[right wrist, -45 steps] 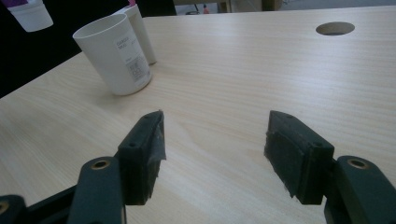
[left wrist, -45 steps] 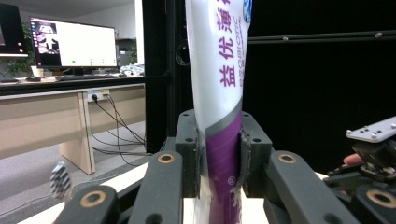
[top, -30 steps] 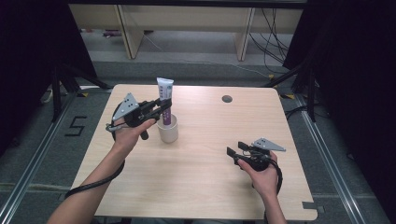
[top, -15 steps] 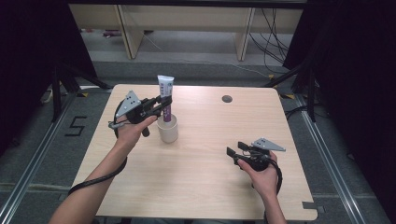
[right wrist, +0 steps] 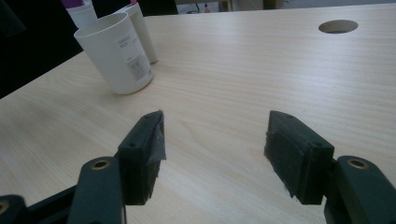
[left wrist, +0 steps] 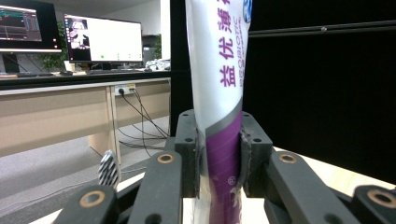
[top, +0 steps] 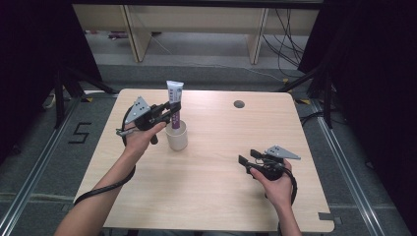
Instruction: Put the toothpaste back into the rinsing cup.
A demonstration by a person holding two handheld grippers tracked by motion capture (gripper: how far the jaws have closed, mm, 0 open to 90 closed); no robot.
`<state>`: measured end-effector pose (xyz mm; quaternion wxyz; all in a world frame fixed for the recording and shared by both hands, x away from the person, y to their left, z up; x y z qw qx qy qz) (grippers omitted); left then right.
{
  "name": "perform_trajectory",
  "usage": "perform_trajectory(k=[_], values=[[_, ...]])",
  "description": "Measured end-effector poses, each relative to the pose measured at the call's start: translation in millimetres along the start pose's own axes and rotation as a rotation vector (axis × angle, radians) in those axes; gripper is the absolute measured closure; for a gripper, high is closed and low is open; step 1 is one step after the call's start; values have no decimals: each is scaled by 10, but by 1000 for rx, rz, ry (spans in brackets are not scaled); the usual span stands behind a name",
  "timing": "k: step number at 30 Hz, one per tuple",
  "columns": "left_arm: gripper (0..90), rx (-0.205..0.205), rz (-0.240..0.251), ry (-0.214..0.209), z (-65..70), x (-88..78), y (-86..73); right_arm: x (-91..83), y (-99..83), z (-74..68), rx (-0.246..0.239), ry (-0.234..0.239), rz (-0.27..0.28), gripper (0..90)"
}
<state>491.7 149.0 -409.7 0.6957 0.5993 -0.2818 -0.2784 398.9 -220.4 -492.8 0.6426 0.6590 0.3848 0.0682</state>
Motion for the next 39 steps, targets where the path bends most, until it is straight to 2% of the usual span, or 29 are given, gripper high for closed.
perform_trajectory(k=[15, 16, 17, 18, 19, 24, 25, 32, 33, 35, 36, 37, 39], values=[[731, 1, -8, 25, -53, 20, -111, 1, -4, 1, -1, 2, -2, 382], [731, 3, -12, 26, -55, 18, -118, -3, -7, -29, 40, 11, -13, 382], [731, 4, -13, 26, -58, 19, -129, -1, -8, -29, 41, 11, -11, 382], [731, 2, -14, 27, -60, 20, -140, -10, -10, -43, 62, 12, -24, 382], [731, 1, -16, 27, -62, 21, -149, 2, -10, -19, 33, 9, -12, 382], [730, -1, -23, 29, -67, 26, -194, 2, -12, -35, 51, 18, -13, 382], [730, 0, -26, 29, -69, 25, -201, 6, -12, -19, 36, 20, -10, 382], [729, -3, -40, 34, -81, 28, -271, 7, -16, -15, 31, 16, -9, 382], [729, -3, -40, 34, -82, 30, -278, 1, -17, -33, 53, 19, -17, 382], [728, -4, -45, 37, -85, 28, -294, 7, -16, -6, 26, 20, -9, 382], [728, -4, -46, 38, -84, 28, -302, -2, -16, -36, 61, 19, -19, 382], [728, -2, -46, 38, -85, 27, -309, 2, -15, -23, 41, 18, -13, 382], [728, -2, -51, 37, -86, 21, -323, 3, -16, -24, 42, 20, -14, 382]])
Point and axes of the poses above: each handheld gripper's, and its own axes: x roughly forward along the jaws, y roughly out of its top, z roughly to its right, the point moved 2 cm from there along x, roughly forward along the jaws, and after that the axes turned 5 degrees about -x, right-handed, at the moved point
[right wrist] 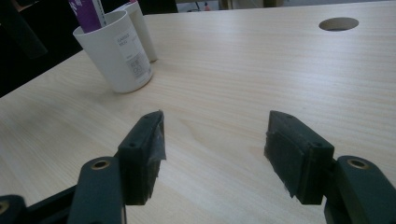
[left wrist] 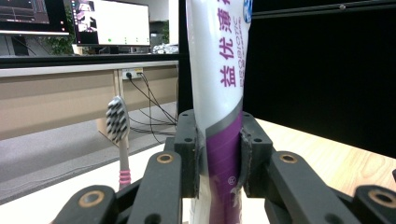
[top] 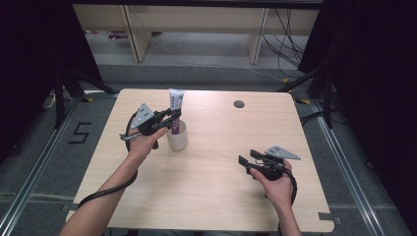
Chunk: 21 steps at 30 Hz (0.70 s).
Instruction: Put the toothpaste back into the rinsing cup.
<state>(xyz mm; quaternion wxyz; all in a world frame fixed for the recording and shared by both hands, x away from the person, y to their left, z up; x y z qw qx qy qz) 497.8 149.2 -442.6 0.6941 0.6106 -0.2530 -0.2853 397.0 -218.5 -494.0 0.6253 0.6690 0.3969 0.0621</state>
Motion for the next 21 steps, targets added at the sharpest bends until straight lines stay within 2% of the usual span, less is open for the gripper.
perform_trajectory(k=[2, 5, 11, 13, 14, 17, 21], values=[[728, -2, -2, 1, -2, -1, -17, 1, -1, -1, 1, 0, -1, 382], [728, -3, -10, 1, -7, -4, -44, 17, -3, 19, -25, 4, 9, 383], [728, -7, -17, 6, -18, -3, -80, 15, -3, 18, -20, 7, 7, 382], [728, -7, -19, 7, -21, -4, -89, 7, -4, 13, -19, -8, -2, 382], [728, -6, -20, 7, -23, -4, -93, 2, -2, 25, -38, -21, 5, 383], [727, -7, -23, 10, -30, -4, -109, 23, -9, 22, -28, 5, 4, 382], [727, -7, -34, 14, -33, -7, -141, 24, -9, 22, -28, 5, 5, 382]])
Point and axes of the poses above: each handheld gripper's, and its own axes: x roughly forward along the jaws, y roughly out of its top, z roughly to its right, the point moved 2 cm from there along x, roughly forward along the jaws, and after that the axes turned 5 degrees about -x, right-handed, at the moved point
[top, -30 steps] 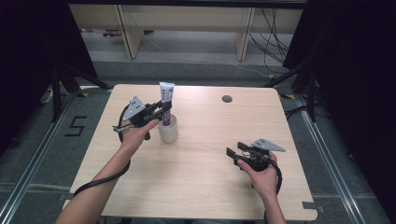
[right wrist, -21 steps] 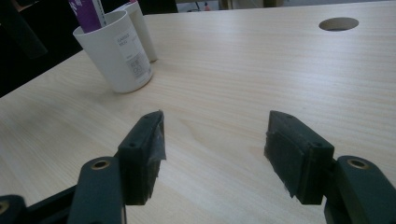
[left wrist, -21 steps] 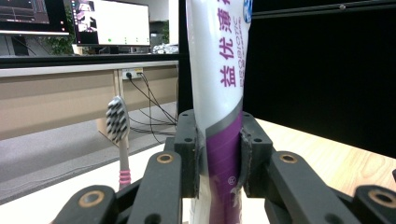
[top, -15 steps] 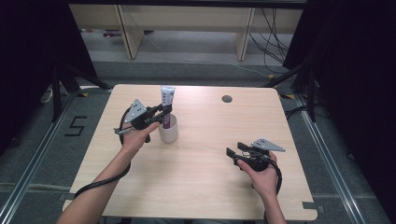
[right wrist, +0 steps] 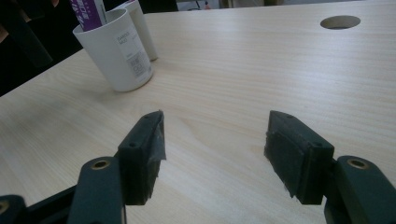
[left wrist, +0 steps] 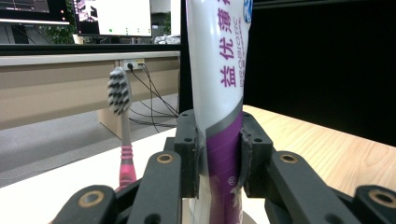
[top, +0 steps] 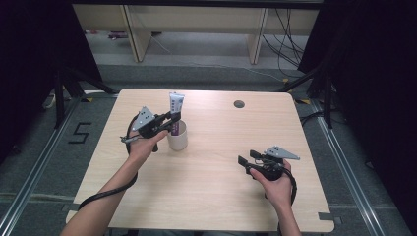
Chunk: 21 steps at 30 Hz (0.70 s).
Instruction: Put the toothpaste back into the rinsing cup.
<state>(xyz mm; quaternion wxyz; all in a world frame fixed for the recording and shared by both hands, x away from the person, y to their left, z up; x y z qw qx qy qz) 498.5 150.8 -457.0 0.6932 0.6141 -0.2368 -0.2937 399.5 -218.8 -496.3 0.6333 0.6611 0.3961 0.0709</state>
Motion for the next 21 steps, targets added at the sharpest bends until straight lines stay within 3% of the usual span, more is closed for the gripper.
perform_trajectory(k=[5, 9, 10, 21], values=[[726, 2, -13, 2, -7, -1, -40, 5, 1, 5, -13, -2, 4, 382], [726, 6, -18, 4, -11, -7, -59, 5, 1, 2, -7, -1, 2, 382], [726, 6, -19, 3, -11, -8, -62, -2, -2, -15, 22, -4, -5, 382], [726, 25, -45, 5, -2, -2, -93, 1, -2, -16, 19, 0, -4, 382]])
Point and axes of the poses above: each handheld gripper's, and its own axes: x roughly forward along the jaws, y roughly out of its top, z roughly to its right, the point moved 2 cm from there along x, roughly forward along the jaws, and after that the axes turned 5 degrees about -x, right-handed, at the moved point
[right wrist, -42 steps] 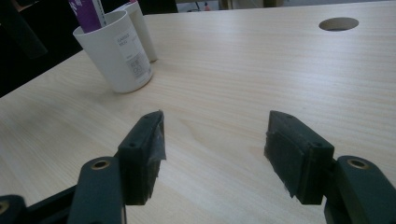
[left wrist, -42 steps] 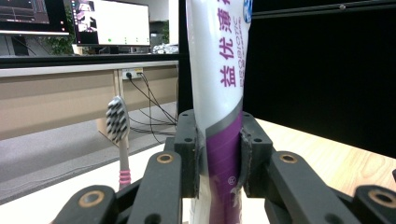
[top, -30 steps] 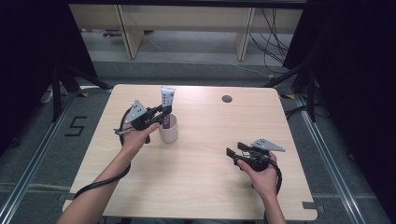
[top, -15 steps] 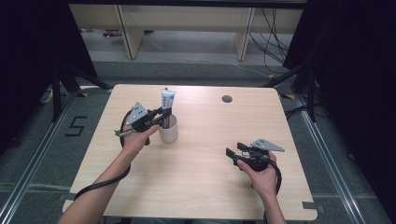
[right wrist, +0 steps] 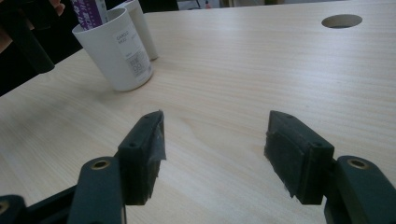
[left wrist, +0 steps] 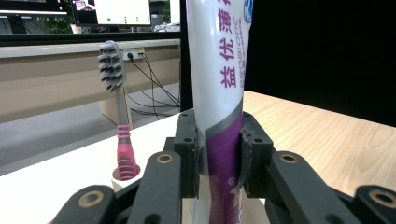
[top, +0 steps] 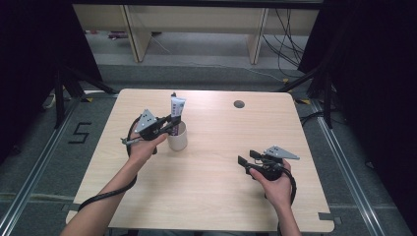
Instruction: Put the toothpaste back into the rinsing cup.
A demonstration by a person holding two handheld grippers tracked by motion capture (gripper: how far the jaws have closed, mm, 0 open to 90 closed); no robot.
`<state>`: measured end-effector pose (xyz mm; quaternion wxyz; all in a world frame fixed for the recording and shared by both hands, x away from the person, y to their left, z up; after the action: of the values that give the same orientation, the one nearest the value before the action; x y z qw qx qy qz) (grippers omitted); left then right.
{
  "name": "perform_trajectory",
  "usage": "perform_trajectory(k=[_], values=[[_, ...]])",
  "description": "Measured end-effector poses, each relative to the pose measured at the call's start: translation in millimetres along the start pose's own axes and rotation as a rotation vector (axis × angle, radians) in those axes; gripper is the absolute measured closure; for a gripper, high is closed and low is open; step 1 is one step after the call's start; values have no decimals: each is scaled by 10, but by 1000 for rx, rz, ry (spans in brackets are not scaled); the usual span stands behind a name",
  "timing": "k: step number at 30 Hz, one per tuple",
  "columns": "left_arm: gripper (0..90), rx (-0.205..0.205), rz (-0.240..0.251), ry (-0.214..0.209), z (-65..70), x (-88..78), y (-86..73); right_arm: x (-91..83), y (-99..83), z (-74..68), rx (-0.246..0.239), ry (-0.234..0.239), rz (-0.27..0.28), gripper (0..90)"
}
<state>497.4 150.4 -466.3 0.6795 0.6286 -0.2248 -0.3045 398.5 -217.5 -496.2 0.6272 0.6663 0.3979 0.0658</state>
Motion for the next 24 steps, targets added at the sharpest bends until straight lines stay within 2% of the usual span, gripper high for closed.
perform_trajectory(k=[1, 5, 8, 11, 12, 13, 20, 22, 24], values=[[726, 2, -1, -1, 0, 1, -3, -9, -1, -19, 22, -1, -10, 382], [726, 9, -10, -5, -3, 8, -19, 1, 3, 13, -24, -5, 0, 382], [725, 13, -19, -3, -2, 10, -32, 1, 2, 13, -26, -6, -1, 382], [725, 9, -21, -1, -1, 12, -45, -2, 4, 13, -24, -6, -1, 382], [725, 8, -18, -3, -2, 14, -49, -1, 2, -5, 0, -3, -1, 382], [725, 8, -25, -1, -1, 11, -52, -4, 1, -7, 5, -1, -6, 382], [725, 18, -45, 5, -2, 14, -77, -1, -1, -8, 6, -1, -7, 382], [725, 19, -48, 4, -1, 19, -87, 1, 2, 13, -24, -5, 1, 382], [725, 24, -56, 4, 0, 21, -96, 0, -2, -9, 6, -4, -7, 382]])
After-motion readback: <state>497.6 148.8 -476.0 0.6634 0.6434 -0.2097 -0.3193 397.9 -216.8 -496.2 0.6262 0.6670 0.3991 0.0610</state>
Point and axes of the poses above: each handheld gripper's, and its own axes: x roughly forward along the jaws, y roughly out of its top, z roughly to its right, the point moved 2 cm from there along x, roughly forward along the jaws, and after that the axes turned 5 degrees about -x, right-handed, at the moved point
